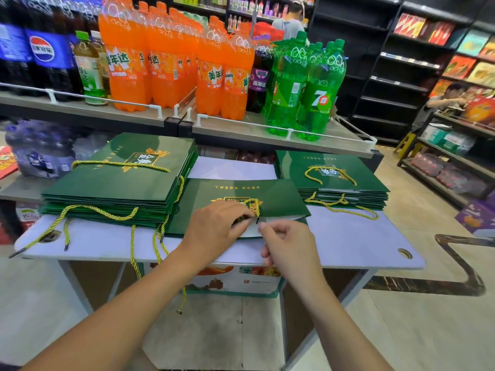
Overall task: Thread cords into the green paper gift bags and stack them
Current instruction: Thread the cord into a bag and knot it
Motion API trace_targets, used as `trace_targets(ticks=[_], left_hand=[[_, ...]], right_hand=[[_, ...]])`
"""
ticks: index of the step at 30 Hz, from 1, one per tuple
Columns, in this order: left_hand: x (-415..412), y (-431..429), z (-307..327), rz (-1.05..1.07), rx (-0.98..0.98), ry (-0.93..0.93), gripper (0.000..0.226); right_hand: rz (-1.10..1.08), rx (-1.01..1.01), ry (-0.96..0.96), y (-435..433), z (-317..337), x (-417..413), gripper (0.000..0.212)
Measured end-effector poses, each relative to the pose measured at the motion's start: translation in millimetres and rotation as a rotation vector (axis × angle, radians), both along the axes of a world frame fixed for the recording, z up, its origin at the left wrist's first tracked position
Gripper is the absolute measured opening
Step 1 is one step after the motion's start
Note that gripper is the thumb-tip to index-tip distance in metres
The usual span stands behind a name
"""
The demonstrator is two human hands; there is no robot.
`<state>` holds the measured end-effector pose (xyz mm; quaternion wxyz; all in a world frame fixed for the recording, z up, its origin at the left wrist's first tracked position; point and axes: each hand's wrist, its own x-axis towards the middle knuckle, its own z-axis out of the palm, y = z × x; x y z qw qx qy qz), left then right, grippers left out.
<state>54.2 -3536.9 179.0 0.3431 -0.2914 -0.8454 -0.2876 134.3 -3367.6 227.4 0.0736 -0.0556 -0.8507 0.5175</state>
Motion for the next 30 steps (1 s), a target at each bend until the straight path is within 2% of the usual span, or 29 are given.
trace_targets(ticks=[2,7,13,17,28,30], left_hand=[[1,0,0,0.001,-0.011,0.017,0.018],[2,1,0,0.013,-0.004,0.024,0.018],[0,1,0,0.006,-0.002,0.023,0.019],[-1,1,-3,0.013,-0.031,0.075,0.018],[-1,0,-3,0.015,-0.045,0.054,0.017],[-1,0,-1,0.004,-0.058,0.015,0.019]], right_hand=[[-0.046,-0.021,0.066,-3,-4,-1,0.015],[-0.028,-0.217,-0.012,-14,-7,-11,0.019],[0.000,-0.189,-0.027,-8,-7,-14,0.014],[-0.023,-0.226,-0.062,-7,-13,-15,0.019],[0.011,-0.102,-0.109,-5,-14,-13,0.020],[0.088,0.019,-0.125,-4,-12,-10,0.026]])
